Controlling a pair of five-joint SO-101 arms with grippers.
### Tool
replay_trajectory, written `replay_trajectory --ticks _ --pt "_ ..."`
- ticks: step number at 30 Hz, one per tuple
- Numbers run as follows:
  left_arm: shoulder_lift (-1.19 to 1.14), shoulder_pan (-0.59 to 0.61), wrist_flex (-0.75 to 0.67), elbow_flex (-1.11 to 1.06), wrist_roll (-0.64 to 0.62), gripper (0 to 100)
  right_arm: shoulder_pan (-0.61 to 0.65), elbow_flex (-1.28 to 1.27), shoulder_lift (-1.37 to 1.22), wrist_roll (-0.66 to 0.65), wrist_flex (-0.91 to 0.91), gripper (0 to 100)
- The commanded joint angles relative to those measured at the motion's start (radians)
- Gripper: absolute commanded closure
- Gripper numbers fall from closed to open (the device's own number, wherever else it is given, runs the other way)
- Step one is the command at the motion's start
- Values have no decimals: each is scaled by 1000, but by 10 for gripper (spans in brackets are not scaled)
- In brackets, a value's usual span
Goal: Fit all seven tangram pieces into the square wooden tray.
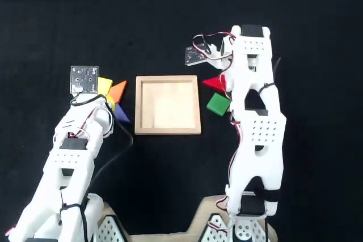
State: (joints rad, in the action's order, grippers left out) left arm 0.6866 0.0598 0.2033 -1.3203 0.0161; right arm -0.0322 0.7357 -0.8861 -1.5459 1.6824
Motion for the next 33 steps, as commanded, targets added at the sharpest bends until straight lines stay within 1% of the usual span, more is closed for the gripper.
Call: replay_trajectory --ticks 1,16,18,22,24,25,27,29,33 --pt "3 -12 -25 8 -8 906 2 13 -21 11 8 695" --pt "3 -12 -25 8 -9 906 -3 18 -84 9 5 702" --pt "3 -12 -25 8 -9 906 2 18 -85 8 0 750" --pt "3 -12 -25 8 -9 906 9 18 -87 8 -40 912" --pt "3 -19 -25 8 -6 906 9 19 -85 8 -58 974" --pt "3 -24 -25 7 -3 906 9 19 -84 8 -63 988" --pt "3 -31 -25 7 -2 906 8 31 -81 8 -63 986" --pt "3 -31 -25 7 -2 906 3 94 -77 12 -44 986" --pt "3 -31 -25 7 -2 906 -9 277 -58 12 71 986"
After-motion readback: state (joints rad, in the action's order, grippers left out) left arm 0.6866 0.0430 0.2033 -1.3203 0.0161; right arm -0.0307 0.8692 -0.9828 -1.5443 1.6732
